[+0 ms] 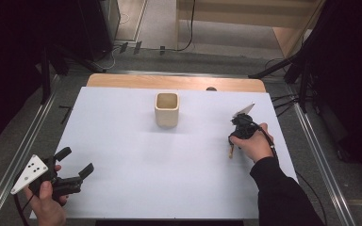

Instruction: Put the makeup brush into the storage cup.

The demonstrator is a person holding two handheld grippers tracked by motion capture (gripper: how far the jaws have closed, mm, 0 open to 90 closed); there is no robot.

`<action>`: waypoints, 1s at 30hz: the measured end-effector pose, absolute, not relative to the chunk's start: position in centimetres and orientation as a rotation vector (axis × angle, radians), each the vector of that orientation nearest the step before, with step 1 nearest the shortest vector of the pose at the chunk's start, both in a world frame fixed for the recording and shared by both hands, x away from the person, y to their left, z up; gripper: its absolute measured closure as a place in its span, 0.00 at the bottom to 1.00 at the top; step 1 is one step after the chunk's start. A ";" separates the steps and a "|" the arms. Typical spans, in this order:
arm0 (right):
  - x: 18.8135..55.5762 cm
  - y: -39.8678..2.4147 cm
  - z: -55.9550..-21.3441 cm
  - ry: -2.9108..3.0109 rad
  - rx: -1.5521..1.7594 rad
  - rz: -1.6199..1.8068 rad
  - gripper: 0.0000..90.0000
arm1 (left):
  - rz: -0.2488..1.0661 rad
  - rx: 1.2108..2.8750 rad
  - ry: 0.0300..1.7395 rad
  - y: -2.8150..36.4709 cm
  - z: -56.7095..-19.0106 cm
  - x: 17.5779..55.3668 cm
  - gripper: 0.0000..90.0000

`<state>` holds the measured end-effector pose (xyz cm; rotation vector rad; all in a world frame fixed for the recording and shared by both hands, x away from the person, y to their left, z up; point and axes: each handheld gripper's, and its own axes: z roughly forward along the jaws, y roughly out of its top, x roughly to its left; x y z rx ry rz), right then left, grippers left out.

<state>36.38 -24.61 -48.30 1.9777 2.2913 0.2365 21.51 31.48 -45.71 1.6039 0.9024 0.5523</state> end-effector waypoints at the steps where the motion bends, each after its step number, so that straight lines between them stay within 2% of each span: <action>1: 36.4 -24.8 -48.3 2.286 1.985 0.232 0.79 | 0.553 1.604 0.904 31.5 -45.7 21.5 0.00; 5: 36.5 -25.5 -48.3 2.285 2.009 0.244 0.93 | 0.551 1.607 0.904 31.4 -45.7 21.5 0.00; 18: 35.3 -26.5 -48.3 2.269 1.943 0.390 0.94 | 0.525 1.601 0.909 31.0 -45.8 21.7 0.00; 30: 33.1 -26.2 -46.4 2.171 1.763 0.599 0.94 | 0.478 1.593 0.901 29.4 -45.3 22.7 0.00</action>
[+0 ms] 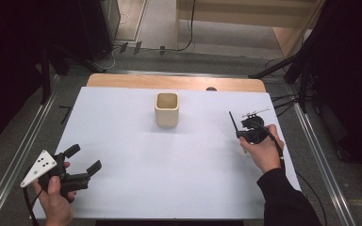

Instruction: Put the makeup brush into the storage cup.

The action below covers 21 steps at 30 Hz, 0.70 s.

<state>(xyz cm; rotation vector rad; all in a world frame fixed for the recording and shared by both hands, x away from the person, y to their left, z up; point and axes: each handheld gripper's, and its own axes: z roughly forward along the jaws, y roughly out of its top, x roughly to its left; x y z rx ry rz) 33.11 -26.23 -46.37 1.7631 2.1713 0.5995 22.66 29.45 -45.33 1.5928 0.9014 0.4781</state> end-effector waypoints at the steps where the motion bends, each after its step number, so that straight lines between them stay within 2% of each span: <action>1: 33.0 -26.2 -46.3 2.170 1.748 0.617 0.94 | 0.477 1.596 0.895 29.3 -45.2 22.8 0.00; 21: 29.9 -24.9 -44.9 2.079 1.582 0.836 0.94 | 0.425 1.639 0.817 25.2 -43.8 24.9 0.00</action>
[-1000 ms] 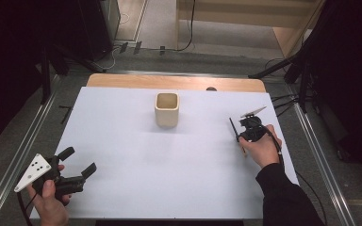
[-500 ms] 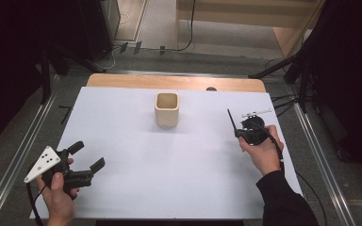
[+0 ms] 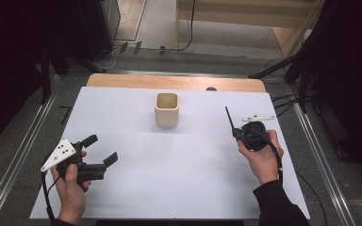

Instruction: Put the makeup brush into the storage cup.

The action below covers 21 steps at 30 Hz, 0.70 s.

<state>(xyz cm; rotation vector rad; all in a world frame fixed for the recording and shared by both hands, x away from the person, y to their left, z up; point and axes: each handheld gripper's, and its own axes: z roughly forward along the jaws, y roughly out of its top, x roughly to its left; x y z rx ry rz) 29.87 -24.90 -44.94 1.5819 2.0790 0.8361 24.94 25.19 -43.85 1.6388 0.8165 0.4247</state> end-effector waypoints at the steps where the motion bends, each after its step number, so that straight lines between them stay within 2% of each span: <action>1: 29.6 -24.9 -44.9 2.069 1.578 0.848 0.94 | 0.422 1.642 0.811 24.9 -43.8 25.1 0.00; 15: 27.4 -24.0 -44.8 2.058 1.469 0.989 0.94 | 0.336 1.705 0.755 22.0 -43.2 27.0 0.00; 21: 26.9 -23.7 -44.1 2.034 1.405 1.060 0.94 | 0.322 1.668 0.749 21.6 -42.3 28.0 0.00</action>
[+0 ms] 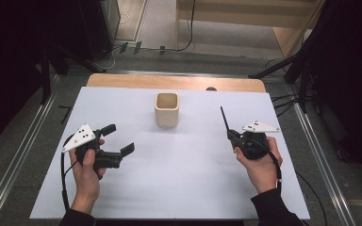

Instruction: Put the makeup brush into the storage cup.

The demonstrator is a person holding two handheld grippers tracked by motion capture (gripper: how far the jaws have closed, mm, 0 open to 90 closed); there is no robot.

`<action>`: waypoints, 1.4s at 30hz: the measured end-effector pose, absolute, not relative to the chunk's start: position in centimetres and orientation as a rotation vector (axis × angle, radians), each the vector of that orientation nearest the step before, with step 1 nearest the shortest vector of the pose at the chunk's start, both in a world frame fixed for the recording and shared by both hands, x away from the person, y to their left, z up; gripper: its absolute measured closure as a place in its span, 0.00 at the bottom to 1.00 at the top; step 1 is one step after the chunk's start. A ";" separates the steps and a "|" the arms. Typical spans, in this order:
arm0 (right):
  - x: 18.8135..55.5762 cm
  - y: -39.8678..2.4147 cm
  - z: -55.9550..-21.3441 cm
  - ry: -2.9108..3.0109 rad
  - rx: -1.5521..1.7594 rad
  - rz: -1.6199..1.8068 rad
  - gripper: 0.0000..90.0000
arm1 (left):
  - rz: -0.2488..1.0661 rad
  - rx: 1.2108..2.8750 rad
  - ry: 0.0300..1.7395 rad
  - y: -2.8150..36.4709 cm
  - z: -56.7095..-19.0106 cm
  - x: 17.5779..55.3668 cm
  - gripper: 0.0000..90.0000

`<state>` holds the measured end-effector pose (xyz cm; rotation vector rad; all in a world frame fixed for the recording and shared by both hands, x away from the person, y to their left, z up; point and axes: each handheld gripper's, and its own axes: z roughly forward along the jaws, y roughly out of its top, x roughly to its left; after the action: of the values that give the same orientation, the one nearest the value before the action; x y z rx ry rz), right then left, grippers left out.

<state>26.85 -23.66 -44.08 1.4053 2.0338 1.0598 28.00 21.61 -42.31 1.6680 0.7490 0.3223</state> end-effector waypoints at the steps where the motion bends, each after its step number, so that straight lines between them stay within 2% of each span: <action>1: 26.8 -23.6 -44.0 2.035 1.400 1.066 0.94 | 0.321 1.669 0.749 21.5 -42.2 28.1 0.00; 26: 24.9 -19.8 -42.9 2.149 1.163 1.175 0.94 | 0.185 1.811 0.616 18.7 -43.5 28.4 0.00; 36: 24.5 -18.2 -42.8 2.204 1.056 1.205 0.94 | 0.146 1.813 0.583 18.3 -43.6 28.2 0.00; 38: 24.4 -17.8 -42.7 2.212 1.032 1.209 0.94 | 0.142 1.818 0.591 18.2 -43.5 28.2 0.05; 42: 24.1 -16.8 -42.7 2.237 0.991 1.202 0.94 | 0.118 1.827 0.579 18.2 -43.5 28.3 0.07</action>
<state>24.11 -16.82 -42.68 0.9910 2.2367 1.2017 28.32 18.20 -43.54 1.8267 0.5795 0.1176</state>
